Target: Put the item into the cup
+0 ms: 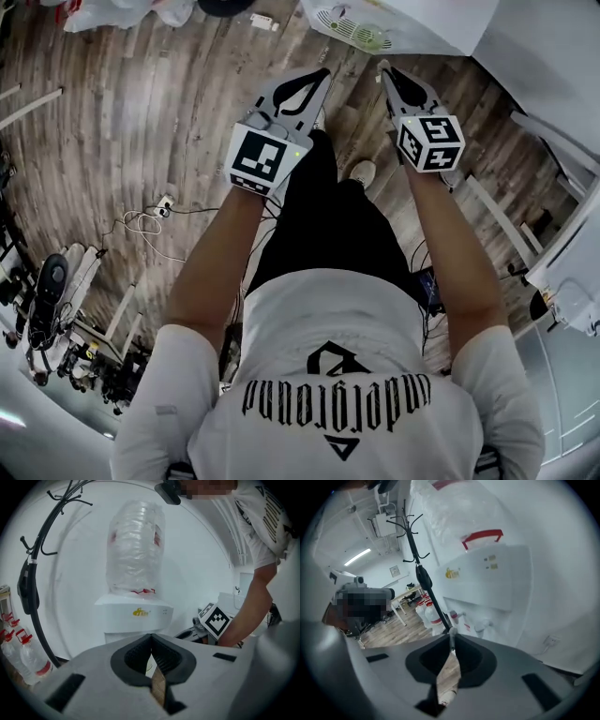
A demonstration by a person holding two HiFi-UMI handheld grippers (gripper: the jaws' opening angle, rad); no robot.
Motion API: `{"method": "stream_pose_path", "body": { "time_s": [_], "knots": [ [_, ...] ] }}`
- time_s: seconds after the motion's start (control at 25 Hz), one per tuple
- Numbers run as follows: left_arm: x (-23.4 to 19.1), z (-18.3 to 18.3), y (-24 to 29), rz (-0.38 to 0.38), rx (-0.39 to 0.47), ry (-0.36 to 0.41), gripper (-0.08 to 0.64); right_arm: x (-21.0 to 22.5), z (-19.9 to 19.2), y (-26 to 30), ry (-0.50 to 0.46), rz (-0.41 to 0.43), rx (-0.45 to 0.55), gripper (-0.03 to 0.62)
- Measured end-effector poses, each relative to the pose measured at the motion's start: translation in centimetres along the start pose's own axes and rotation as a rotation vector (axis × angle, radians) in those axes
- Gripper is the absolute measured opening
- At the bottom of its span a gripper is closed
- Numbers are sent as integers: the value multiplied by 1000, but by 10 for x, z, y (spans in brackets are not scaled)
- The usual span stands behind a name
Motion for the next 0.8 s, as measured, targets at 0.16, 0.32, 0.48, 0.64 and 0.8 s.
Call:
{"method": "stream_pose_path", "body": {
  "time_s": [0.16,0.32,0.48,0.64,0.8],
  "knots": [
    [-12,-33,26,-40,-32,-21,8,18,-25,34,39,-38,-35,43],
    [-21,-63,47,-53,-69,-19,8,34,-49,66,61,-64,-75,44],
    [-29,-89,64,-55,-107,-37,8,53,-71,93,64,-84,-120,46],
    [-36,-101,71,-61,-116,-73,8,67,-86,111,81,-105,-149,48],
    [-41,-105,72,-61,-115,-77,8,71,-94,125,74,-115,-180,52]
  ]
}}
Point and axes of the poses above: the fingertips, and each gripper's own axes: y forward along the fingers, x to its right, z out of its top, the point moved 9 cm from there along -y, backward along the fingers, and after that the axes turned 6 degrees about x, right-handed, at the moved point
